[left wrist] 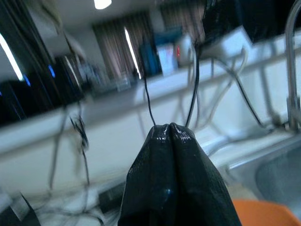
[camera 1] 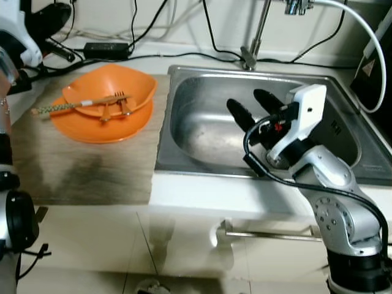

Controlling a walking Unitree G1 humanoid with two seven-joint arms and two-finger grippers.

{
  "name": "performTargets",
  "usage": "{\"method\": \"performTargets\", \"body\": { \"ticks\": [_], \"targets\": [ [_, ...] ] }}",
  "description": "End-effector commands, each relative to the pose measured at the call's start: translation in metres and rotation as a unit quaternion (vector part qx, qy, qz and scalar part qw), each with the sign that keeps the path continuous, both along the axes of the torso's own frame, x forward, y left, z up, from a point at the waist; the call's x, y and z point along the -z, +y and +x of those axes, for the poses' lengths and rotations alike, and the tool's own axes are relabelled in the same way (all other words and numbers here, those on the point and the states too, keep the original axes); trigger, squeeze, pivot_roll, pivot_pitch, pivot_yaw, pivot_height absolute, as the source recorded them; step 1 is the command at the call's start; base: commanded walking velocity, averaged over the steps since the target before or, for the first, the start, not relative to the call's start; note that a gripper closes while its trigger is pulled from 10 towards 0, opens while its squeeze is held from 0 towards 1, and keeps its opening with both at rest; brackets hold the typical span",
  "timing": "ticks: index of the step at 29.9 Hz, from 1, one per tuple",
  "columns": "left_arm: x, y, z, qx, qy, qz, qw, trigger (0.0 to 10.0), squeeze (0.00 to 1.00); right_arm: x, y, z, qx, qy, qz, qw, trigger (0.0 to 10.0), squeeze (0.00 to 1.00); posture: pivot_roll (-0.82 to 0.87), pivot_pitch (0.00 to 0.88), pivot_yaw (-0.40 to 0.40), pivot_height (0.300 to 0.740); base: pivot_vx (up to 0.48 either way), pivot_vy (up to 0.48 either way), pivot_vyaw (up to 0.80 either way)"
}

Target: Kitchen organization

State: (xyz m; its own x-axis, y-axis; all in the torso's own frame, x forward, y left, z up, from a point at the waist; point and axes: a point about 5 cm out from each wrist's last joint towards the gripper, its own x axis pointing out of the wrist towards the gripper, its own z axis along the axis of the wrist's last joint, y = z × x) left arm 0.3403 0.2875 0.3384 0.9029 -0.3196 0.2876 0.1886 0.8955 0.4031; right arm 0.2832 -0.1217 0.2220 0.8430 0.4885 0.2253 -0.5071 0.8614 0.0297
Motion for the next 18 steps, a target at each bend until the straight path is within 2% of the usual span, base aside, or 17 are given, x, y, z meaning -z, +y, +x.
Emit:
{"method": "performTargets", "body": {
  "ticks": [1, 6, 7, 8, 10, 11, 12, 13, 17, 18],
  "targets": [
    [-0.003, -0.003, -0.017, 0.023, -0.034, -0.008, 0.999, 10.0, 0.00, 0.002, -0.004, 0.002, 0.033, -0.010, -0.008, 0.999, 10.0, 0.00, 0.10, 0.015, -0.027, 0.740, 0.000, 0.000, 0.00],
    [0.017, -0.002, -0.034, 0.053, -0.017, 0.003, 0.998, 10.0, 0.00, 0.007, 0.000, 0.002, 0.042, -0.015, -0.014, 0.999, 10.0, 0.00, 0.11, 0.016, -0.036, 0.740, 0.000, 0.000, 0.00],
    [0.022, 0.001, -0.038, 0.056, -0.009, -0.010, 0.998, 10.0, 1.00, 0.009, 0.002, 0.002, 0.039, -0.014, -0.014, 0.999, 10.0, 0.00, 0.11, 0.016, -0.036, 0.740, 0.000, 0.000, 0.00],
    [0.027, 0.006, -0.041, 0.057, -0.002, -0.032, 0.998, 10.0, 1.00, 0.011, 0.003, 0.002, 0.037, -0.014, -0.015, 0.999, 10.0, 0.00, 0.12, 0.017, -0.038, 0.740, 0.000, 0.000, 0.00],
    [0.047, 0.021, -0.045, 0.005, 0.032, -0.063, 0.997, 10.0, 1.00, 0.016, 0.007, 0.001, 0.026, -0.008, -0.016, 1.000, 10.0, 0.00, 0.12, 0.018, -0.045, 0.740, 0.000, 0.000, 0.00],
    [0.053, 0.025, -0.046, -0.016, 0.044, -0.070, 0.996, 10.0, 1.00, 0.017, 0.008, 0.002, 0.024, -0.006, -0.016, 1.000, 10.0, 0.00, 0.12, 0.018, -0.045, 0.740, 0.000, 0.000, 0.00],
    [0.053, 0.025, -0.046, -0.016, 0.044, -0.070, 0.996, 10.0, 1.00, 0.017, 0.008, 0.002, 0.024, -0.006, -0.016, 1.000, 10.0, 0.00, 0.12, 0.018, -0.045, 0.740, 0.000, 0.000, 0.00],
    [0.062, 0.029, -0.047, -0.047, 0.057, -0.083, 0.994, 10.0, 1.00, 0.020, 0.009, 0.002, 0.023, -0.003, -0.013, 1.000, 10.0, 0.00, 0.13, 0.017, -0.051, 0.740, 0.000, 0.000, 0.00],
    [0.070, 0.026, -0.045, -0.045, 0.066, -0.194, 0.978, 10.0, 1.00, 0.024, 0.011, 0.002, 0.008, 0.005, -0.010, 1.000, 10.0, 0.00, 0.13, 0.018, -0.062, 0.740, 0.000, 0.000, 0.00],
    [0.070, 0.026, -0.045, -0.045, 0.066, -0.194, 0.978, 10.0, 1.00, 0.024, 0.011, 0.002, 0.008, 0.005, -0.010, 1.000, 10.0, 0.00, 0.13, 0.018, -0.062, 0.740, 0.000, 0.000, 0.00]
  ]
}}
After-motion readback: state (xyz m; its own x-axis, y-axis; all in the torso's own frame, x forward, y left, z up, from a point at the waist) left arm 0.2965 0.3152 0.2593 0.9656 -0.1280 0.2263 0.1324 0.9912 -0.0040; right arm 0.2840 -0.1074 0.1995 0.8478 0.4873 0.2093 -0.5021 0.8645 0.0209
